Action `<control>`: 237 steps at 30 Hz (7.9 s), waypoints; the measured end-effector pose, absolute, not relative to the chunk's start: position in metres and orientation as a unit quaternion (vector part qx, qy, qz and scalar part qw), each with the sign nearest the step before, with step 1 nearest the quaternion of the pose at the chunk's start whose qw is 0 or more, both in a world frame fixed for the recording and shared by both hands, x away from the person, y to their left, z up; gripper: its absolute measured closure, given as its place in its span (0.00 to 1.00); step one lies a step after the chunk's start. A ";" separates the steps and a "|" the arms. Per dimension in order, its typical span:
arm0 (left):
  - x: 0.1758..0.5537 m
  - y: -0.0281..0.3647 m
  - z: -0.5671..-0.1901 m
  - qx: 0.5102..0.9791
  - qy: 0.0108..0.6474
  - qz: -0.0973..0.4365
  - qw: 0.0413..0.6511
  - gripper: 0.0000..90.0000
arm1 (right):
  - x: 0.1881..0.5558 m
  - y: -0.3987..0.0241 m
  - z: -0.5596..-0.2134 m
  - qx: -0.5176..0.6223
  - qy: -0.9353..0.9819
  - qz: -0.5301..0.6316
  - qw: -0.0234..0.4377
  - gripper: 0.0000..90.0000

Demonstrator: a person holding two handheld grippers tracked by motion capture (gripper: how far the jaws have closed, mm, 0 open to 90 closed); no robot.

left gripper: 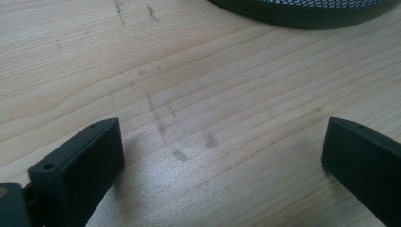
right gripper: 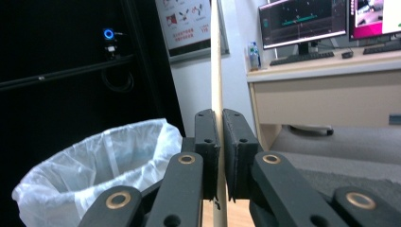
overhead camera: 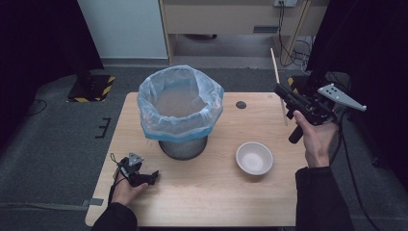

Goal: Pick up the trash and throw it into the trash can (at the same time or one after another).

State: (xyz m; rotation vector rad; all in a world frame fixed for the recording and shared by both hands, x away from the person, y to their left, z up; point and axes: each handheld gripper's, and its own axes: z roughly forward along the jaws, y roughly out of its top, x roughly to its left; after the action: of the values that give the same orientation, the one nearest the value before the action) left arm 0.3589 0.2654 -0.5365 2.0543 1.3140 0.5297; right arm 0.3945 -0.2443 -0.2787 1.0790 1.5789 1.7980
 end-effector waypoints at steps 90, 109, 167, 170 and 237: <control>0.359 0.265 -0.537 0.780 0.499 0.201 0.319 0.00 | 0.480 -0.033 -0.257 0.303 0.624 0.700 0.170 0.76; 0.359 0.265 -0.537 0.781 0.499 0.200 0.319 0.00 | 0.453 -0.132 -0.259 0.337 0.610 0.676 0.238 0.54; 0.359 0.265 -0.537 0.781 0.498 0.201 0.318 0.00 | 0.424 -0.265 -0.515 0.504 0.779 0.347 0.137 0.82; 0.359 0.265 -0.537 0.782 0.498 0.201 0.318 0.00 | 0.423 -0.266 -0.511 0.510 0.771 0.358 0.131 0.86; 0.359 0.265 -0.537 0.782 0.498 0.201 0.318 0.00 | 0.402 -0.202 -0.283 0.368 0.579 0.680 0.257 0.92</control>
State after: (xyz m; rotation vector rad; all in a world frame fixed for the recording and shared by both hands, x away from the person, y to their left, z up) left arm 0.3593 0.2655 -0.5365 2.0568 1.3096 0.5291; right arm 0.4019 -0.2025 -0.2834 0.9995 1.5720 1.8453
